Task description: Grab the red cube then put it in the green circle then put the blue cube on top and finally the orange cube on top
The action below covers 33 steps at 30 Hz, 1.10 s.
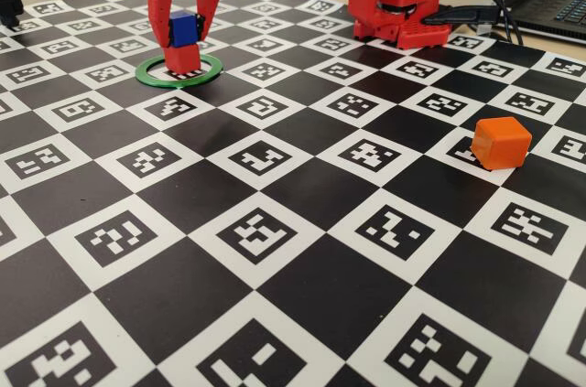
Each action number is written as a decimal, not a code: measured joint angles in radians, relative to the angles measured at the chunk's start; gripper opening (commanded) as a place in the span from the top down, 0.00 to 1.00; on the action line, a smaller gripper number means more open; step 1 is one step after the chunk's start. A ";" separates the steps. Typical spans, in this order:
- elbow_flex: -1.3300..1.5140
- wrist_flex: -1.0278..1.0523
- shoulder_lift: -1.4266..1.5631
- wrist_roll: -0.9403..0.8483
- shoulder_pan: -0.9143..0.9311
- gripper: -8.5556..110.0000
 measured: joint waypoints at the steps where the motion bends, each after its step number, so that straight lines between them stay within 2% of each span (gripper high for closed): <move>1: 0.000 0.000 0.000 0.000 0.000 0.60; 8: 0.000 0.000 0.000 0.000 0.000 0.53; 18: 0.000 0.015 0.000 0.000 0.000 0.49; 33: -0.052 0.190 0.118 0.000 -0.002 0.49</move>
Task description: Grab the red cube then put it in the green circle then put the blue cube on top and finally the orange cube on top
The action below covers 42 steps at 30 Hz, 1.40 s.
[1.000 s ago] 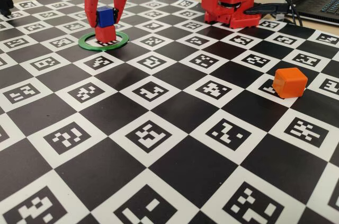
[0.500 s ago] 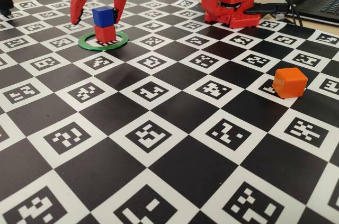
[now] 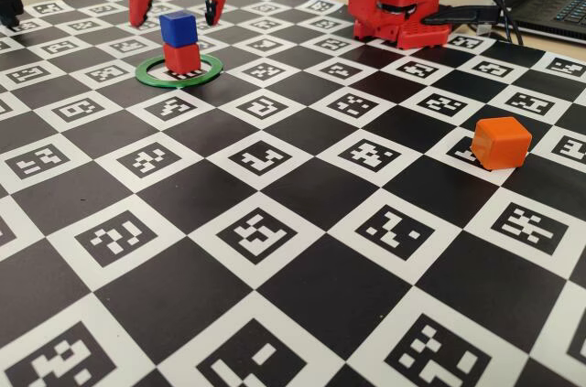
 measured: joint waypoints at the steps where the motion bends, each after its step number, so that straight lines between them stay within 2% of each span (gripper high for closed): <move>1: -0.015 0.020 0.012 0.000 -0.002 0.50; 12: -0.135 0.244 0.181 0.018 -0.127 0.52; 20: -0.135 0.337 0.268 0.055 -0.345 0.54; 34: -0.156 0.385 0.318 0.155 -0.755 0.54; 42: -0.265 0.385 0.179 0.253 -0.976 0.54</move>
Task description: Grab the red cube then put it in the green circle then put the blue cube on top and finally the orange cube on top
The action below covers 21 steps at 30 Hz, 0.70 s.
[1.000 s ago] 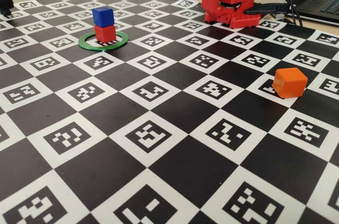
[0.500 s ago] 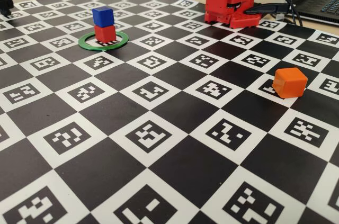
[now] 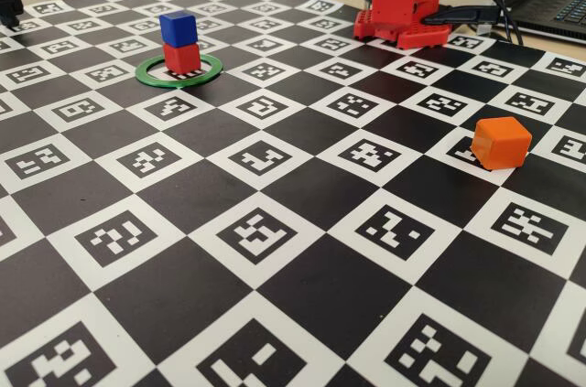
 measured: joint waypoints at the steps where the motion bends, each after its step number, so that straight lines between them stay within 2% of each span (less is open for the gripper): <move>1: -0.020 0.000 -0.026 0.012 -0.023 0.54; 8: -0.155 -0.020 -0.227 0.072 -0.144 0.54; 21: -0.229 -0.130 -0.495 0.106 -0.236 0.54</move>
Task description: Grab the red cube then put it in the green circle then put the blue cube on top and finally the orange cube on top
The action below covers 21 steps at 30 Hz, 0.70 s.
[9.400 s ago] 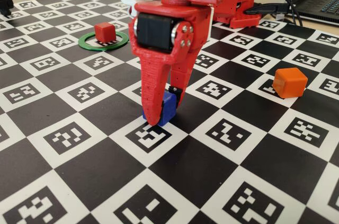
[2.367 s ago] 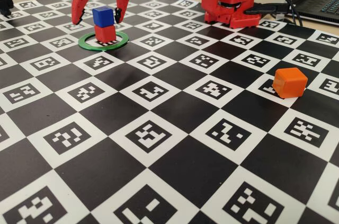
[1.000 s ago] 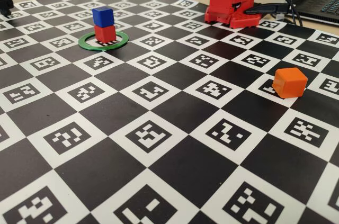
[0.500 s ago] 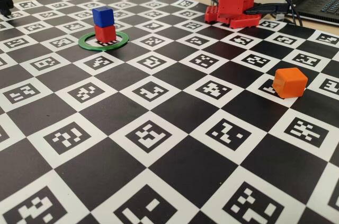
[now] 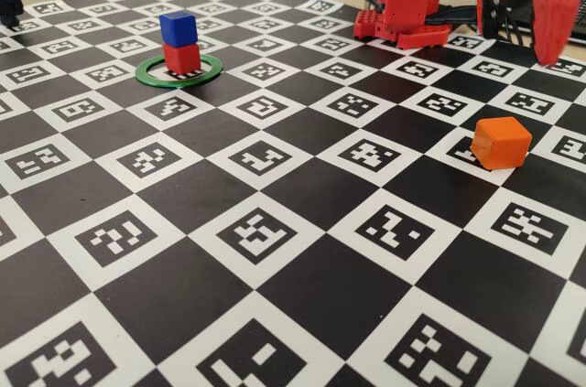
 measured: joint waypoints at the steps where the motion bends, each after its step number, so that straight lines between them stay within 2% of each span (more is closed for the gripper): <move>1: 0.000 -0.009 -0.018 0.002 -0.005 0.54; 21: 0.086 -0.183 -0.186 0.006 -0.032 0.54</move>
